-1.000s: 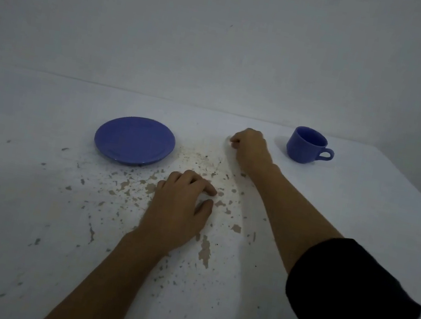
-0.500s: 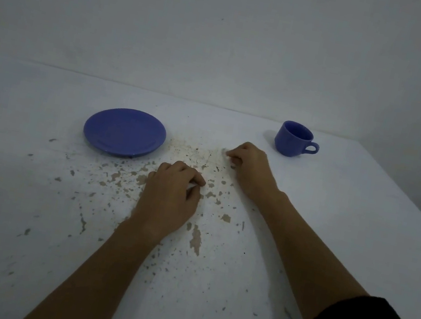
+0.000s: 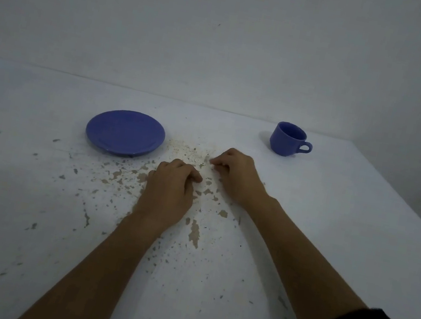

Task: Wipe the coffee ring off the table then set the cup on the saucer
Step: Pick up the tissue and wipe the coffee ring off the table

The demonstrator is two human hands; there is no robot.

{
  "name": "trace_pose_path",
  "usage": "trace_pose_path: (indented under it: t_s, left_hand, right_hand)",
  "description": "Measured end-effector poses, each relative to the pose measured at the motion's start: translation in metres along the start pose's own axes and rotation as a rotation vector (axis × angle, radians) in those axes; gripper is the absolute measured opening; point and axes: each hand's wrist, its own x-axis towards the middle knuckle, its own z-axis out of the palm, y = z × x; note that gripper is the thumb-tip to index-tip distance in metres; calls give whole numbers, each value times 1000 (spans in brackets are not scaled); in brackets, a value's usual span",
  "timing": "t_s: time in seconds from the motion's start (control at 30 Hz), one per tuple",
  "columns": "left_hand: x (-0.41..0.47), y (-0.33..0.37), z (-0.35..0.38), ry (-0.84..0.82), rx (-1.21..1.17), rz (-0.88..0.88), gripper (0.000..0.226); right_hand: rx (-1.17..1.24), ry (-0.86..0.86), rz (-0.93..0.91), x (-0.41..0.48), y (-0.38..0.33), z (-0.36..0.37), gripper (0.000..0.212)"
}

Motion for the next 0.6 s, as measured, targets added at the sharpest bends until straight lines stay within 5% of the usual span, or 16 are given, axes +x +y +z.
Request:
trace_pose_path:
  t_s: [0.1,0.27,0.6]
  left_hand:
    - [-3,1,-3,46,-88,-24,32]
    - [-4,3,-6,100,-135,-47,31]
    - [-4,2,-11,213,-213,-103,25]
  right_hand:
    - [16,-104,-59,-3,-3,-10,23]
    - [-86,4,196,22,4,-4,27]
    - [3,-157,-46,17,-59,7,22]
